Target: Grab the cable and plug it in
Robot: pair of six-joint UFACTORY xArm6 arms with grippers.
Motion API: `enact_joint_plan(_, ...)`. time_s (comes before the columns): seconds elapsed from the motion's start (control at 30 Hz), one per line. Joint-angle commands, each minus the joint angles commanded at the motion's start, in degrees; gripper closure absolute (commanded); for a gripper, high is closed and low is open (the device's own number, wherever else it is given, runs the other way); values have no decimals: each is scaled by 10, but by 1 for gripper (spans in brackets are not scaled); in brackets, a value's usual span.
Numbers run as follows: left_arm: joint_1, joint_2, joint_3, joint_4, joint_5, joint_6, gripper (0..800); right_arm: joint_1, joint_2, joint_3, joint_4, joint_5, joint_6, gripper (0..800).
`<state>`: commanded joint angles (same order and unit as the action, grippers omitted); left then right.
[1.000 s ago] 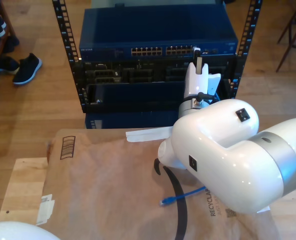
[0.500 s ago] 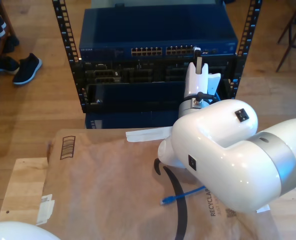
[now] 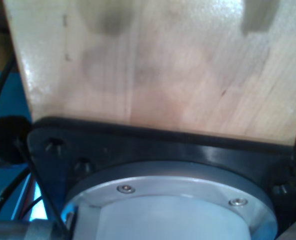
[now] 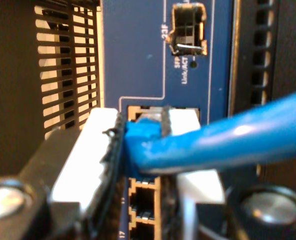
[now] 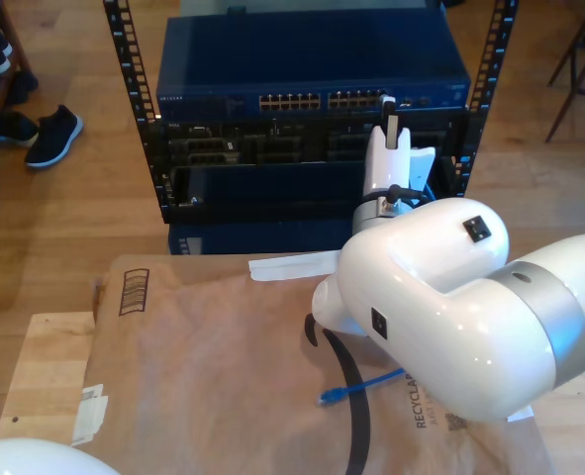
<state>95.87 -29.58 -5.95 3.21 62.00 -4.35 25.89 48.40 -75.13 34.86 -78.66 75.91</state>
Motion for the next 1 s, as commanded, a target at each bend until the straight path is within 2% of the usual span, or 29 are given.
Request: enact_joint_plan(1.0, 0, 0, 0, 0, 0, 0, 0, 0, 10, -13, -4, 3, -1, 800)
